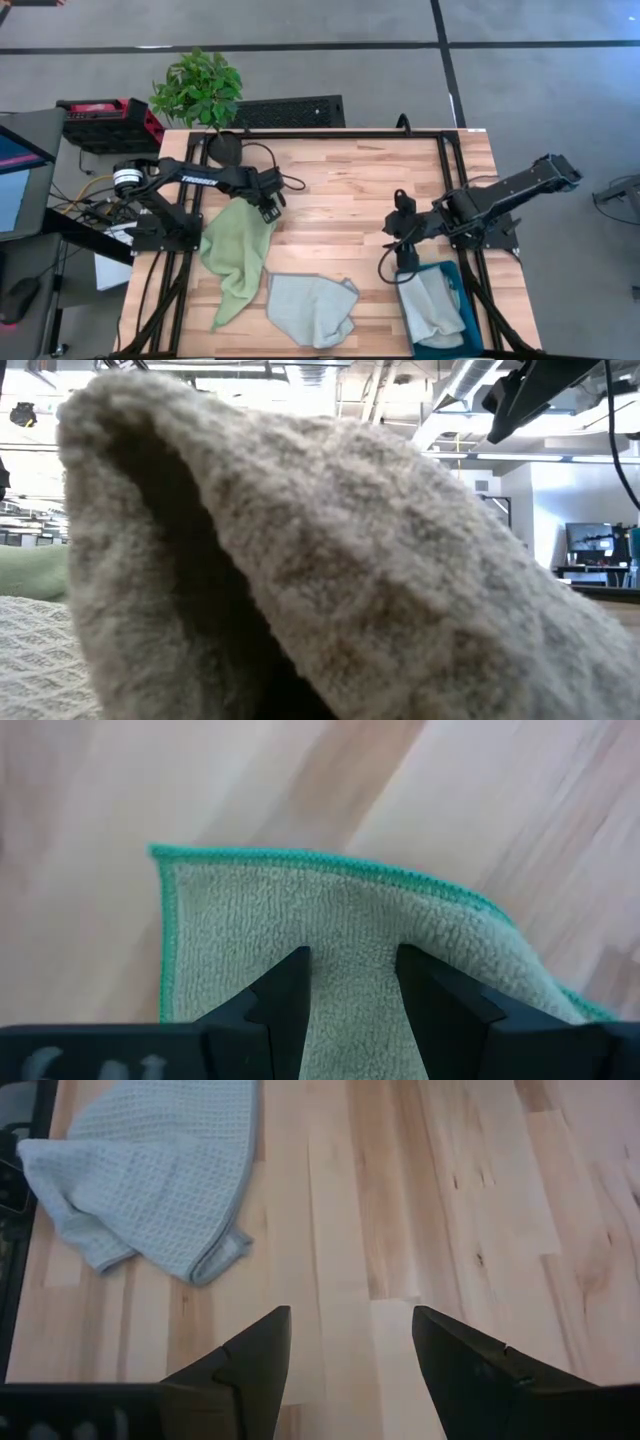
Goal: Fold microfiber towels
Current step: Fold the green microfiber towel
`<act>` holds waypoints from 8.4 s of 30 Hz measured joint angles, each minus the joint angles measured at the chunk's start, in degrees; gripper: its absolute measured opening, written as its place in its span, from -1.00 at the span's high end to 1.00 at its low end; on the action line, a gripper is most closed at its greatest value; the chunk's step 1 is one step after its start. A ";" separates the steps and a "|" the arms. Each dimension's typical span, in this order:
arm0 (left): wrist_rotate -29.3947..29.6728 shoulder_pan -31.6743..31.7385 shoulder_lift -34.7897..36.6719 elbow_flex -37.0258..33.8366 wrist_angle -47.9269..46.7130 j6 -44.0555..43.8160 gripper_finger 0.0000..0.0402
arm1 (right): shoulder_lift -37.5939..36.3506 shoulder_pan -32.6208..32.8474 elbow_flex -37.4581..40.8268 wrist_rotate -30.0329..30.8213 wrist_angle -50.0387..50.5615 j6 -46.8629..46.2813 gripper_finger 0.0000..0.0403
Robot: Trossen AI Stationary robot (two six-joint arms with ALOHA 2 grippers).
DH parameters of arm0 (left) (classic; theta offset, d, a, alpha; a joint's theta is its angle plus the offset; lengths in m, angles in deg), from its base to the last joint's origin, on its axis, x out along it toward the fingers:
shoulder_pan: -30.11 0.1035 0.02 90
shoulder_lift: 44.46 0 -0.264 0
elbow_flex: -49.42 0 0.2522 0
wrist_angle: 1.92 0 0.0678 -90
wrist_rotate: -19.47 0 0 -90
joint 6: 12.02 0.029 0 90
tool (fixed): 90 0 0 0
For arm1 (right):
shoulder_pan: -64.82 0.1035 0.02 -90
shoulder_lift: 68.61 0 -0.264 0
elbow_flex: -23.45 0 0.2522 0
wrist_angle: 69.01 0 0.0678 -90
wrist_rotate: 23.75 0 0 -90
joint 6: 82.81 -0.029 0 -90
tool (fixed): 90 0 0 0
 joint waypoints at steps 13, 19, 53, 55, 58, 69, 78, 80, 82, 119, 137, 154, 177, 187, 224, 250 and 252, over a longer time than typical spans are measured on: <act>0.26 2.00 -7.13 4.40 10.43 15.17 0.27 | 0.02 -0.58 0.02 -0.03 0.02 0.31 -0.15; 1.78 0.13 -5.56 12.04 1.00 16.15 0.27 | 0.02 -0.64 0.02 -0.03 0.02 0.31 -0.15; -1.69 -2.65 -6.47 9.31 -9.01 5.75 0.27 | 0.02 -0.64 0.02 -0.03 -0.46 0.31 -0.15; -1.68 -2.19 -6.86 9.31 -8.41 6.57 0.27 | 0.00 -0.64 0.02 -0.03 -0.53 0.31 -0.15; -1.84 -1.42 -8.84 9.75 -5.09 7.80 0.27 | 0.00 -0.64 0.02 -0.03 -0.60 0.31 -0.15; -1.63 0.94 -15.98 18.77 -2.28 18.89 0.27 | 0.02 -0.64 0.02 -0.03 -0.88 0.29 -0.15; 1.27 1.23 -18.73 29.02 -5.65 24.91 0.27 | 0.02 -0.64 0.00 -0.03 -0.99 -0.15 -0.15; 1.31 0.59 -18.54 31.22 -10.58 22.93 0.27 | 0.00 -0.65 -0.02 -0.03 -1.08 -0.15 -0.15; 1.27 -0.16 -17.67 33.29 -15.04 19.26 0.27 | 0.03 -0.81 -0.02 -0.03 -0.95 -0.15 -0.15; 2.79 -11.61 -7.74 15.63 -49.71 -35.91 0.27 | 0.01 -7.78 -0.04 -0.03 -3.66 7.96 -0.15; 4.76 -8.84 -7.74 6.57 -40.11 -35.14 0.27 | 0.01 -7.76 -0.02 -0.03 -3.89 7.87 -0.15; 10.64 -7.59 -7.74 3.89 -38.71 -32.84 0.27 | 0.01 -7.76 0.00 -0.03 -5.02 7.87 -0.15; 16.35 -8.59 -7.36 6.71 -36.63 -29.32 0.99 | 5.12 -13.36 0.09 -0.10 -11.87 12.46 -0.15; 22.90 -11.87 0.28 14.73 -42.96 -22.05 1.00 | 16.86 -29.73 0.02 -12.41 -27.28 19.27 -0.15; 21.12 -22.95 7.50 23.52 -24.41 22.70 1.00 | 44.87 -31.48 -23.96 -19.78 -42.63 54.28 -0.15; 28.48 -25.90 7.50 35.37 -39.48 13.89 1.00 | 45.79 -31.26 -26.03 -33.91 -33.74 64.90 -0.15; 28.73 -25.90 7.50 36.73 -40.71 13.67 1.00 | 45.79 -31.26 -26.03 -33.93 -32.98 64.86 -0.15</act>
